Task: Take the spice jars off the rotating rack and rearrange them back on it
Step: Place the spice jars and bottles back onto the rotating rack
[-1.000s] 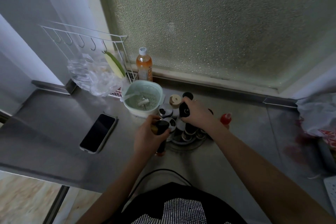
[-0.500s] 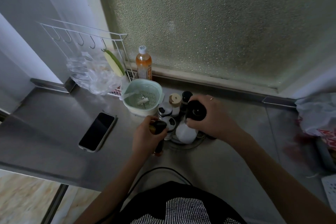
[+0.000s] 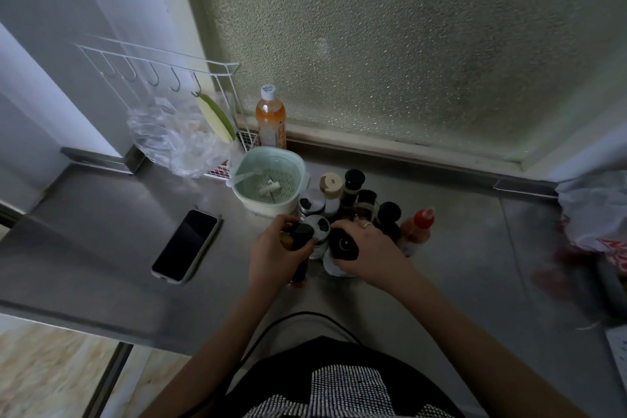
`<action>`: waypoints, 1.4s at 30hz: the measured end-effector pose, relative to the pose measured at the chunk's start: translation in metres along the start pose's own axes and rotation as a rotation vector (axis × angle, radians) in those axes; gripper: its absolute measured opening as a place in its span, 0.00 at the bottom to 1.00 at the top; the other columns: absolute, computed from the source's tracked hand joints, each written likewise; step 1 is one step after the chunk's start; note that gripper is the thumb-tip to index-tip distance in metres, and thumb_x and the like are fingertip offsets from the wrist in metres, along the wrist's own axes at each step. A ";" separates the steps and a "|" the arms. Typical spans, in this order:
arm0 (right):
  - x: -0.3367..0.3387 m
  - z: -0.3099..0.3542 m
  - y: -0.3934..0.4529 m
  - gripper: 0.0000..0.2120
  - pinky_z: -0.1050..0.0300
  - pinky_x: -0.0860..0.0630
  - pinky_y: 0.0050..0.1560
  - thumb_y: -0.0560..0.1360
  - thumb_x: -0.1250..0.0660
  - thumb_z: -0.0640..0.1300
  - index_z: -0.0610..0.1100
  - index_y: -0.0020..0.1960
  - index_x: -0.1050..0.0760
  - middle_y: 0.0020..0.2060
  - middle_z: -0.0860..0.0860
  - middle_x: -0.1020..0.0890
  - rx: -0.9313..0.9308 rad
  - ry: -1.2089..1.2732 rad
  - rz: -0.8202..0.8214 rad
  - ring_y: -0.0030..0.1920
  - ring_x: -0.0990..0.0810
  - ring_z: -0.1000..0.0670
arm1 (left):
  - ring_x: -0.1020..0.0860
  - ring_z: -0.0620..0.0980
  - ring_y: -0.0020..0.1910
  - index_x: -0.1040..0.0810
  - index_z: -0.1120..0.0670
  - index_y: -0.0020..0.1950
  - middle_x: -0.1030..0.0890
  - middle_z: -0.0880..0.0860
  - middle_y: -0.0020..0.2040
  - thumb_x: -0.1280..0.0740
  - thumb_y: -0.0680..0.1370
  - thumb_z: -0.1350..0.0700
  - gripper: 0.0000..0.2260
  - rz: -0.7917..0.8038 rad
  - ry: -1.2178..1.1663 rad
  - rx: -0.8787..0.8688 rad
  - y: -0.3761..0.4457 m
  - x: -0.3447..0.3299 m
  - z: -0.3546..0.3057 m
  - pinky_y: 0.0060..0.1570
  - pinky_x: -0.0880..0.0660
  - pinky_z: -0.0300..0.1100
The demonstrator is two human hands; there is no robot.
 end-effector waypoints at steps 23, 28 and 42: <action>0.056 -0.083 0.086 0.10 0.54 0.27 0.46 0.74 0.36 0.41 0.37 0.52 0.22 0.49 0.41 0.20 -0.381 -0.436 0.201 0.49 0.21 0.41 | 0.21 0.43 0.40 0.25 0.48 0.50 0.19 0.46 0.41 0.23 0.65 0.52 0.18 -0.028 -0.010 -0.075 0.002 0.007 -0.021 0.42 0.24 0.37; 0.022 -0.101 0.091 0.12 0.53 0.28 0.47 0.74 0.35 0.49 0.40 0.50 0.23 0.43 0.45 0.24 -0.441 -0.343 0.286 0.44 0.24 0.43 | 0.21 0.45 0.41 0.26 0.45 0.49 0.19 0.46 0.41 0.23 0.64 0.50 0.18 -0.055 -0.010 -0.062 0.004 0.012 -0.017 0.43 0.21 0.45; -0.015 -0.123 0.106 0.18 0.49 0.25 0.50 0.74 0.38 0.54 0.41 0.53 0.22 0.54 0.40 0.19 -0.544 0.072 0.317 0.50 0.20 0.42 | 0.22 0.41 0.40 0.26 0.46 0.51 0.20 0.44 0.43 0.23 0.65 0.50 0.19 0.011 0.015 -0.041 -0.001 0.003 -0.011 0.41 0.27 0.33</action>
Point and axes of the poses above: each hand's wrist, its own y-axis towards the middle knuckle, its own x-axis out of the back of the hand, z = x × y, the point moved 10 cm from there along y, towards the middle knuckle
